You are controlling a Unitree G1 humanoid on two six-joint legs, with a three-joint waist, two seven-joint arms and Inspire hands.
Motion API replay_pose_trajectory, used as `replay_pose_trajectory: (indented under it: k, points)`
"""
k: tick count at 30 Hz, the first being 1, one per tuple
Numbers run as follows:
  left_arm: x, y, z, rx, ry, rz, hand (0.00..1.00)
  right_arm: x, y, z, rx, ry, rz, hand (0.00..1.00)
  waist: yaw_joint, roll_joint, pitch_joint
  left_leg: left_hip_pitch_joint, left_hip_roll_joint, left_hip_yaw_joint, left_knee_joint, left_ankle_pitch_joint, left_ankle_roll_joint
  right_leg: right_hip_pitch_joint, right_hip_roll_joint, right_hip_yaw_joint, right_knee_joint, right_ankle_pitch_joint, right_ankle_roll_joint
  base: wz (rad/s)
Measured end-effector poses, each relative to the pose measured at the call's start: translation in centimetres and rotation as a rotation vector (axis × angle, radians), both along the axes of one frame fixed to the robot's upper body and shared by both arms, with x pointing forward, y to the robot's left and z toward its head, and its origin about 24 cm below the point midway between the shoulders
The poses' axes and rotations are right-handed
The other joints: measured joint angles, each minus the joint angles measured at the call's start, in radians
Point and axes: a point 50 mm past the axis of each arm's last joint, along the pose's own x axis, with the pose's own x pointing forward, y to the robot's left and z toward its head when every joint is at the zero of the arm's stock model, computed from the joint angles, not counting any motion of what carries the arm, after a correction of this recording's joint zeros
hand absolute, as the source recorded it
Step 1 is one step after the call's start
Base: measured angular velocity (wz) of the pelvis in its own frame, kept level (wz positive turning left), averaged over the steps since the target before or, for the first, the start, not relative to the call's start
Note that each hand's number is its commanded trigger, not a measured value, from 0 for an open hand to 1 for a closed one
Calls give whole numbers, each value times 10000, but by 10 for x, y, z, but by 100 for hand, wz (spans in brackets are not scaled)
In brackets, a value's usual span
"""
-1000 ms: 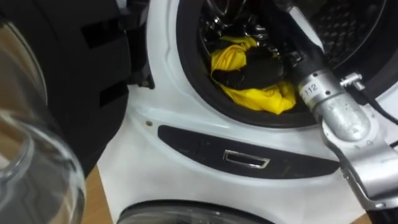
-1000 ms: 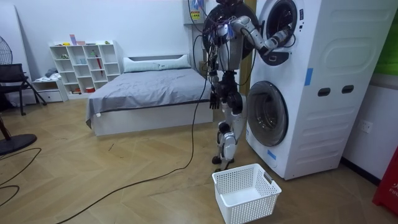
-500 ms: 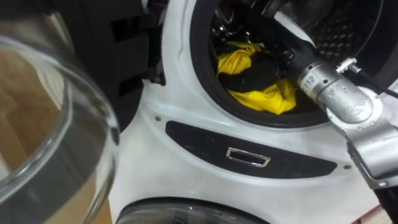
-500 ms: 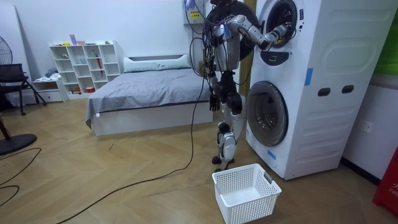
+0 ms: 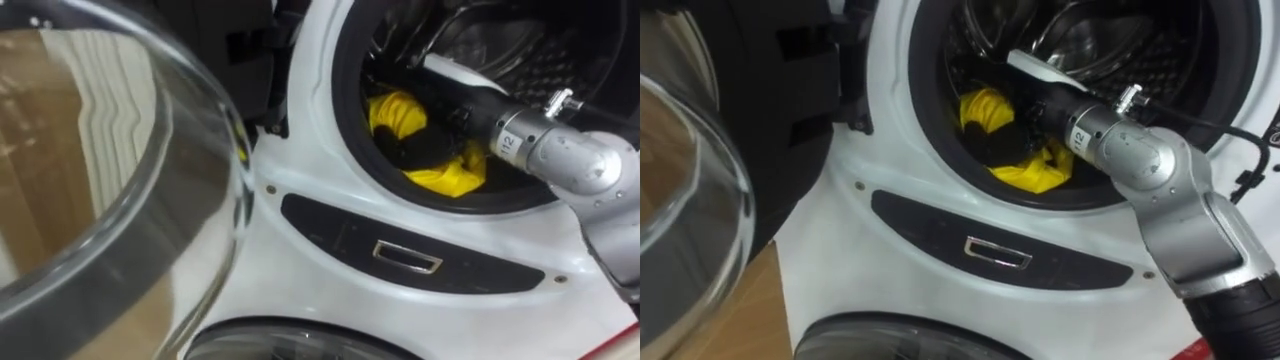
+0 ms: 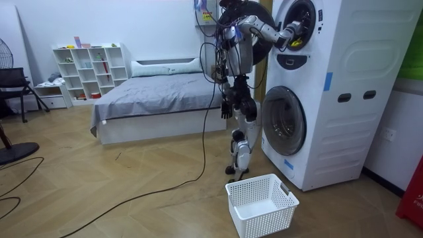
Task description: Pick clothes from washing machine
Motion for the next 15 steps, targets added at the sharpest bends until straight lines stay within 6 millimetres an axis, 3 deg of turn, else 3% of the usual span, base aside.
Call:
replay_pose_trajectory:
  k: [5, 6, 7, 8, 13, 15]
  points:
    - [8, 0, 1, 212, -218, -3, 0, -6, 4, 5, -729, -27, 128, 0, -31, 48, 29, 39, 5, 72, -18, 20, 22, 10, -1, 23, -3, 1, 2, -3]
    - [9, 0, 1, 241, -239, -2, 0, -6, 5, 6, -815, -64, 129, 52, -52, 60, 37, 39, 5, 72, -20, 27, 41, 11, -2, 24, -4, 1, 2, 0]
    - [10, 0, 1, 281, -261, -1, 0, -7, 5, 6, -905, -100, 153, 72, -83, 84, 51, 42, 4, 73, -26, 26, 49, 11, -3, 28, -4, 1, 3, 0]
    - [11, 0, 1, 296, -265, -1, 0, -7, 5, 7, -911, -96, 176, 100, -102, 95, 55, 45, 4, 78, -27, 25, 54, 13, -4, 26, -4, 1, 3, 0]
    - [9, 0, 1, 317, -211, 13, 0, -11, 8, 11, -922, -230, 295, 100, -225, 225, 129, 159, 17, 161, -93, 21, 71, 27, 4, 192, -2, 1, 4, -5]
    - [10, 0, 1, 314, -231, 4, 0, -11, 7, 12, -1059, -322, 193, 100, -245, 266, 111, 171, 23, 165, -99, 10, 87, 22, 10, 275, -2, 1, 4, 0]
